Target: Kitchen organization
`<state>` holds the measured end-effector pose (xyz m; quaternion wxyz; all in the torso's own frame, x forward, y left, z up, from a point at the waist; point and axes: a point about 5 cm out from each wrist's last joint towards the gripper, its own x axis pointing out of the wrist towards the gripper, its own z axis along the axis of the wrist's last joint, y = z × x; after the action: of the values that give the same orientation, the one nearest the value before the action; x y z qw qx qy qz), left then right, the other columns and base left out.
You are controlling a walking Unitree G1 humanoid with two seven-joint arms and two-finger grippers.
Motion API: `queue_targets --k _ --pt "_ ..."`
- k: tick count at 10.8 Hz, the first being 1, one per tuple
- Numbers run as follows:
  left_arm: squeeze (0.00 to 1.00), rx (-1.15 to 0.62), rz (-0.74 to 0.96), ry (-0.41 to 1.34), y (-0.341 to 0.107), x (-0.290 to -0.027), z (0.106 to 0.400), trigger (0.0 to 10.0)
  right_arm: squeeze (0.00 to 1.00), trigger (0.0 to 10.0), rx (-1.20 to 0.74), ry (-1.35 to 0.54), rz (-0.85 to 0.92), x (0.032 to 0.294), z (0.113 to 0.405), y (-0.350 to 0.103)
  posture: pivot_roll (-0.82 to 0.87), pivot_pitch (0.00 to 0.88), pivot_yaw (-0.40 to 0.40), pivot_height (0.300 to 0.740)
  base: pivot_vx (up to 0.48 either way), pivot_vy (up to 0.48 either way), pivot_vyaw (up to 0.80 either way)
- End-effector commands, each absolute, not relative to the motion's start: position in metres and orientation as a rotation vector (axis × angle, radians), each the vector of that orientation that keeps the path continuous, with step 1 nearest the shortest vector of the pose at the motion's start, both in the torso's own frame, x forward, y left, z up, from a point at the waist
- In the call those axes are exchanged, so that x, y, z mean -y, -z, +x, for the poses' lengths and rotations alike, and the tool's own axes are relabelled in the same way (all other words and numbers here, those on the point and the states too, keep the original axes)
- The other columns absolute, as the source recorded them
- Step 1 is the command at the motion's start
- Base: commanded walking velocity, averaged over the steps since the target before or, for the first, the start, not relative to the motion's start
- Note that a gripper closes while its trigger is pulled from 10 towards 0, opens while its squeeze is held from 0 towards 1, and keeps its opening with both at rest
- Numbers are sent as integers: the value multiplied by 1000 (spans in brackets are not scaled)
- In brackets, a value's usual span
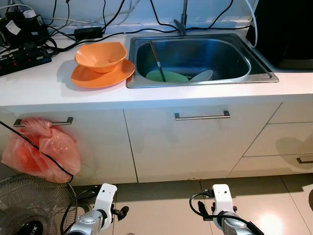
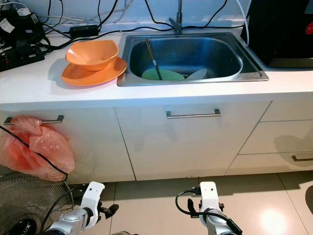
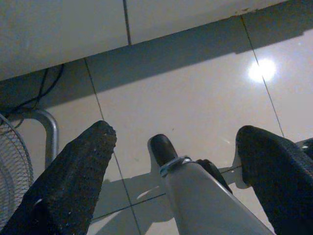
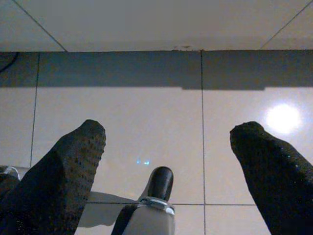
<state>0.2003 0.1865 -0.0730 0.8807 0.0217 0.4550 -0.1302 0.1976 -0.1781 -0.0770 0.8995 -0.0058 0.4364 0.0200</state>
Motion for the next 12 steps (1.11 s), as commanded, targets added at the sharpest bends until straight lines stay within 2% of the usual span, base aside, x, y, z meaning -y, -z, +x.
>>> queue_targets --k 1,7,11,12 --pt "0 -954 61 263 73 -190 199 10000 0 10000 -894 -53 -32 178 199 76 -11 0 45 740 0 0 0" --pt "0 -937 67 271 72 -189 201 10000 0 10000 -905 -53 -50 179 196 78 -8 0 42 740 0 0 0" --pt "0 -873 236 452 67 -183 206 10000 0 10000 -848 -27 -37 186 208 70 -10 0 34 740 0 0 0" --pt "0 -872 216 451 67 -182 206 10000 0 10000 -840 -22 -36 188 208 69 -11 0 31 740 0 0 0"
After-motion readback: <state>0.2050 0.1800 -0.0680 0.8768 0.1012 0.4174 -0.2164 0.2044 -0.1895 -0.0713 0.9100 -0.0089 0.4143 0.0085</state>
